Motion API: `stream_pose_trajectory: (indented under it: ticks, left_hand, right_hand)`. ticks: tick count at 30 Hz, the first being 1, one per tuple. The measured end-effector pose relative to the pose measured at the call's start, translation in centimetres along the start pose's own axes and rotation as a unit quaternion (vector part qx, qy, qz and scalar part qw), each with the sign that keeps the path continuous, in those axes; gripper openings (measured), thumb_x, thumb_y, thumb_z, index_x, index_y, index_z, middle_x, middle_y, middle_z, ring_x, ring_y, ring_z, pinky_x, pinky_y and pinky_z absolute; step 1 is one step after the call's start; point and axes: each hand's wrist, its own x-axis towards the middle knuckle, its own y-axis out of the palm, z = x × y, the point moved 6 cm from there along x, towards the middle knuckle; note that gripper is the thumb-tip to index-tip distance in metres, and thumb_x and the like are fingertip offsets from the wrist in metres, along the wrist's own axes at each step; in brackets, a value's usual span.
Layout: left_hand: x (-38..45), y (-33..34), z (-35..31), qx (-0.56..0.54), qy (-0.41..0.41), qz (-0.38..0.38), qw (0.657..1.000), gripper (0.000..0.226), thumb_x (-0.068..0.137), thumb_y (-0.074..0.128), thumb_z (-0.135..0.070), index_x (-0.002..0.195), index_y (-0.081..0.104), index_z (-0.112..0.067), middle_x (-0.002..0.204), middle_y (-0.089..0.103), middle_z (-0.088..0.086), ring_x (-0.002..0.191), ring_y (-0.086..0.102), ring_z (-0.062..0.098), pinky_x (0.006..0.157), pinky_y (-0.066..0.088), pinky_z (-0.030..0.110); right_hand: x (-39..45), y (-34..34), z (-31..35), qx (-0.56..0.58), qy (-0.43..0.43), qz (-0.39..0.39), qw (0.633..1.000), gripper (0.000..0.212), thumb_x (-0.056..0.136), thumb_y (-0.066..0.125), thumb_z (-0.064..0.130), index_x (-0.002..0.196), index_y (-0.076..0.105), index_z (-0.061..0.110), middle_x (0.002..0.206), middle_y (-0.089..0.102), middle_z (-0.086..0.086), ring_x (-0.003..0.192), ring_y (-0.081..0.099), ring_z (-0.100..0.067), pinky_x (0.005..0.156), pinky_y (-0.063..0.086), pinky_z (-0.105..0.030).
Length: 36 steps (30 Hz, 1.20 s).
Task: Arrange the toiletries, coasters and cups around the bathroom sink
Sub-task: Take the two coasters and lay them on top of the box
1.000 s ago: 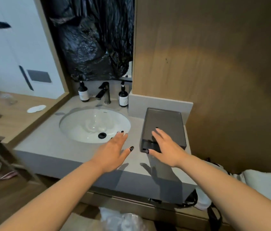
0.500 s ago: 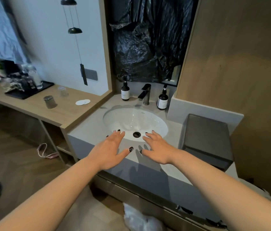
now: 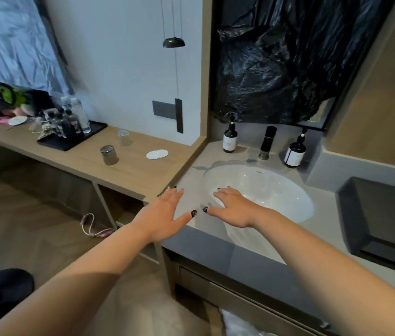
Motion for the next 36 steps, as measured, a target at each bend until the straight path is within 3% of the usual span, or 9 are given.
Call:
stream_pose_trajectory:
  ticks: [10, 16, 21, 29, 36]
  left_hand:
    - [2.9, -3.2, 10.4, -0.039, -0.007, 0.003, 0.999, 0.076, 0.093, 0.039, -0.059, 0.154, 0.01, -0.024, 0.162, 0.01, -0.003, 0.149, 0.005, 0.013, 0.118, 0.014, 0.035]
    - [5.8, -3.5, 14.4, -0.08, -0.029, 0.017, 0.996, 0.073, 0.094, 0.038, -0.059, 0.154, 0.011, -0.026, 0.162, 0.011, -0.004, 0.149, 0.005, 0.012, 0.118, 0.014, 0.036]
    - [10.8, -3.8, 19.0, -0.083, -0.051, 0.031, 0.995, 0.072, 0.095, 0.036, -0.058, 0.154, 0.01, -0.025, 0.162, 0.009, -0.003, 0.149, 0.005, 0.012, 0.118, 0.012, 0.035]
    - [19.8, -4.4, 24.8, -0.149, -0.066, 0.046, 0.986, 0.072, 0.096, 0.035, -0.057, 0.154, 0.011, -0.022, 0.162, 0.01, -0.001, 0.149, 0.004, 0.013, 0.12, 0.01, 0.034]
    - [26.8, -5.5, 28.9, -0.16, -0.049, 0.046, 0.985, 0.064, 0.1, 0.034, -0.047, 0.153, 0.015, -0.016, 0.161, 0.016, 0.006, 0.149, 0.008, 0.016, 0.118, 0.011, 0.031]
  right_hand:
    - [8.7, 0.8, 6.8, 0.023, 0.0, 0.015, 1.0, 0.072, 0.094, 0.048, 0.048, 0.15, 0.026, 0.01, 0.159, 0.018, -0.008, 0.147, 0.011, -0.022, 0.117, 0.015, -0.037]
    - [15.1, 1.1, 8.8, 0.041, -0.018, 0.019, 0.999, 0.063, 0.091, 0.053, 0.044, 0.146, 0.035, 0.019, 0.155, 0.028, -0.005, 0.145, 0.019, -0.024, 0.116, 0.023, -0.04]
    - [21.7, 0.9, 9.3, 0.046, -0.003, 0.024, 0.999, 0.067, 0.092, 0.056, 0.043, 0.148, 0.032, 0.015, 0.155, 0.026, -0.004, 0.143, 0.025, -0.022, 0.116, 0.025, -0.038]
    - [31.7, -0.5, 10.2, 0.073, 0.001, 0.031, 0.997, 0.063, 0.093, 0.055, 0.038, 0.148, 0.031, 0.02, 0.158, 0.02, 0.001, 0.145, 0.02, -0.019, 0.117, 0.02, -0.038]
    - [38.8, -2.7, 10.8, 0.086, 0.018, 0.008, 0.996, 0.056, 0.093, 0.056, 0.031, 0.144, 0.038, 0.018, 0.155, 0.028, -0.002, 0.142, 0.027, -0.019, 0.114, 0.023, -0.032]
